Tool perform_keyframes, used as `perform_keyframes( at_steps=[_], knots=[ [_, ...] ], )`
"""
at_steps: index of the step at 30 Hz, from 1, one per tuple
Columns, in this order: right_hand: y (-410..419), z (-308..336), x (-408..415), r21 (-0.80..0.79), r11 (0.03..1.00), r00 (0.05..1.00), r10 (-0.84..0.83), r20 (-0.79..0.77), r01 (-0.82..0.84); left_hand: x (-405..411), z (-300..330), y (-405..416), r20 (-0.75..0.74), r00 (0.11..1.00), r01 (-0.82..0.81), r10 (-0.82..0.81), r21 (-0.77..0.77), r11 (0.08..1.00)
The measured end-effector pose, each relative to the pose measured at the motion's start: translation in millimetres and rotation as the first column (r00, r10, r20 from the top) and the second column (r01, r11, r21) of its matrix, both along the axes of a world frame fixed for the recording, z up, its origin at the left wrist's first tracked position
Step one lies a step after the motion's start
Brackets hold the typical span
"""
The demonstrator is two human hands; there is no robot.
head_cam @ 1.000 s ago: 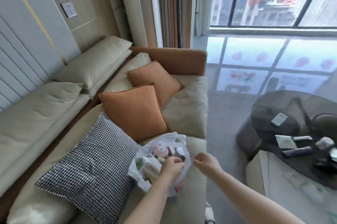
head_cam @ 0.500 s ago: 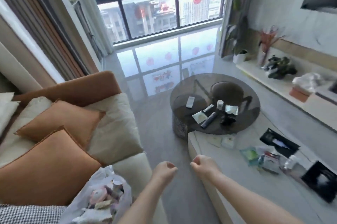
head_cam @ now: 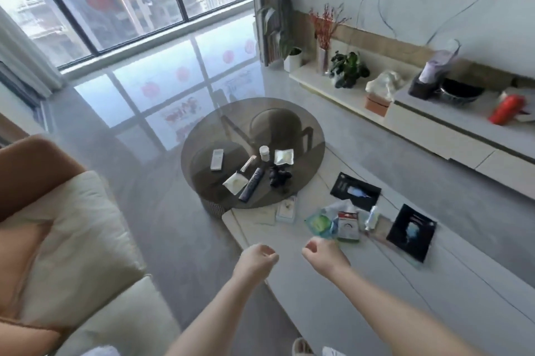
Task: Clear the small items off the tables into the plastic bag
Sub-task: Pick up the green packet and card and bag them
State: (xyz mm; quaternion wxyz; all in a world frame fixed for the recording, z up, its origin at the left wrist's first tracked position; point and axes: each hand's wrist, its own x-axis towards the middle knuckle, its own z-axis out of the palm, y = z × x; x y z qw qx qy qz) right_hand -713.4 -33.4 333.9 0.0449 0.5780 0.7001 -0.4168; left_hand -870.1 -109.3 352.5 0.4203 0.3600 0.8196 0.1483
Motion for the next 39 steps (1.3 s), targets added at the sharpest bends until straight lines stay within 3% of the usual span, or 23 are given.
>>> perform_keyframes(
  at_steps=[16, 25, 32, 39],
  knots=[
    [111, -80, 88, -0.132, 0.877, 0.886, -0.462, 0.039, 0.463, 62, -89, 140, 0.078, 0.972, 0.232, -0.222, -0.153, 0.961],
    [174, -185, 73, -0.165, 0.818, 0.835, -0.543, 0.094, 0.55, 62, -196, 233, 0.101, 0.967, 0.25, -0.234, -0.184, 0.951],
    [212, -295, 73, -0.106, 0.801, 0.803, -0.566, 0.185, 0.589, 42, -309, 286, -0.006, 0.963, 0.263, -0.27, -0.208, 0.942],
    [229, -363, 56, -0.008, 0.743, 0.728, -0.653, 0.209, 0.669, 52, -380, 303, -0.066, 0.939, 0.317, -0.336, -0.211, 0.925]
  ],
)
